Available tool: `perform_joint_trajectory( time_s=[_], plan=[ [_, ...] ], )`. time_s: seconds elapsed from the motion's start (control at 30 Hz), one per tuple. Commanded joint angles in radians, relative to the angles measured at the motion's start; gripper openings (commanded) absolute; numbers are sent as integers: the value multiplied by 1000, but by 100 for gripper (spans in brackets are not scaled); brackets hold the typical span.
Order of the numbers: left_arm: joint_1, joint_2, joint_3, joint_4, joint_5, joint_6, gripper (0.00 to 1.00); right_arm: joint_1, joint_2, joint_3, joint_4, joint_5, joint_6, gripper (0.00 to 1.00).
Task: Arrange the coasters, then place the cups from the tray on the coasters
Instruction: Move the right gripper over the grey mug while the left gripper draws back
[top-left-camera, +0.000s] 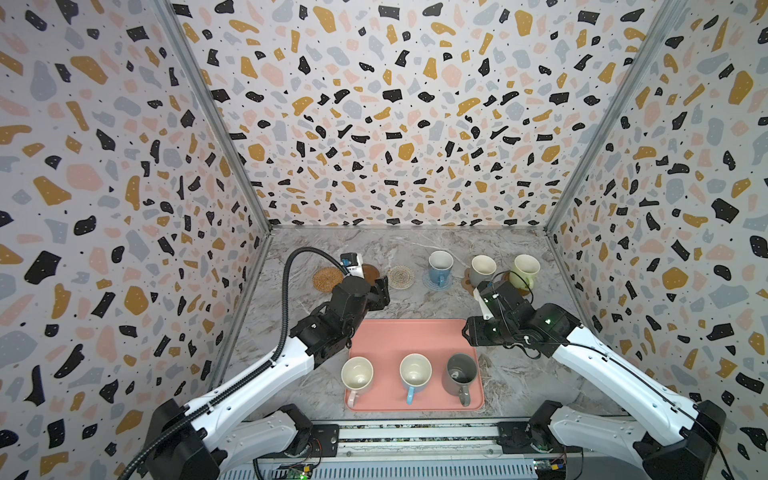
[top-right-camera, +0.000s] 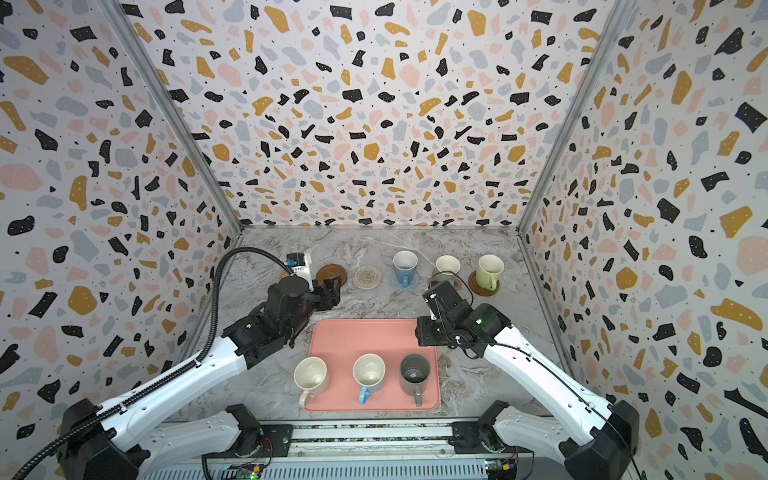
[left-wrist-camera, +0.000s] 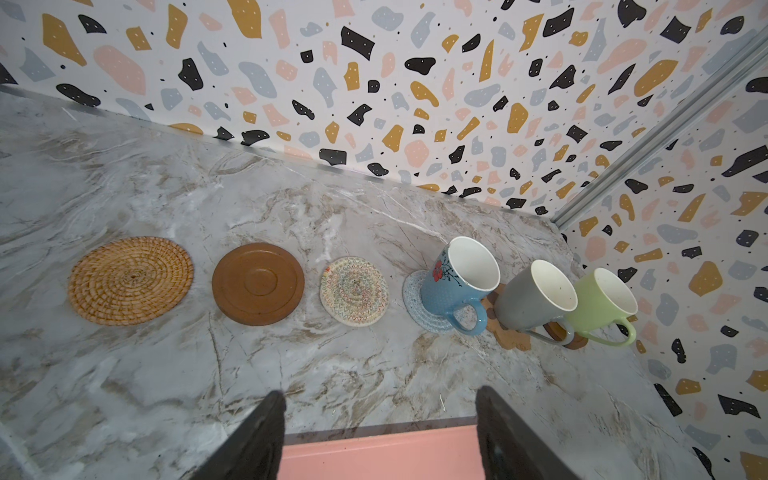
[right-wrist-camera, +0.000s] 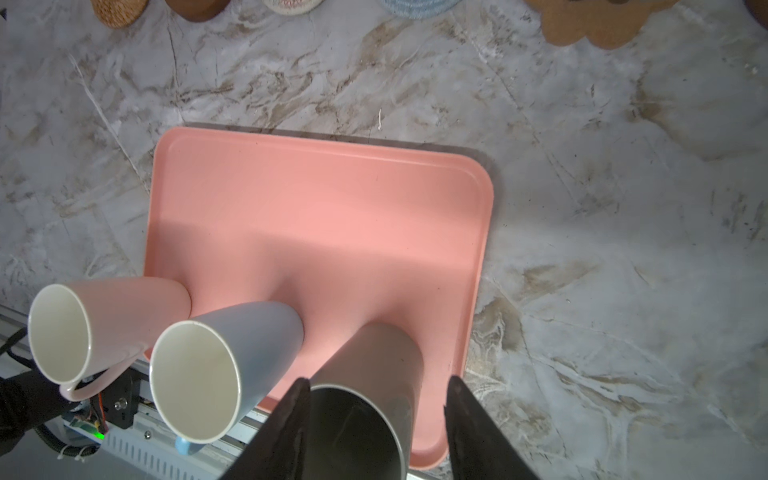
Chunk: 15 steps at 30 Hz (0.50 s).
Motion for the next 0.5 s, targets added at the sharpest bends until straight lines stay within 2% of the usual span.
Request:
perform_joint_trajectory(
  time_s=[0.0, 0.17, 0.47],
  plan=[
    [8, 3, -5, 33, -27, -8, 73, 24, 11, 64, -97, 17, 13, 54],
    [14, 9, -3, 36, -53, -3, 74, 80, 20, 120, -195, 28, 44, 54],
    [34, 29, -9, 60, -60, 5, 79, 195, -12, 94, -273, -9, 139, 54]
  ],
)
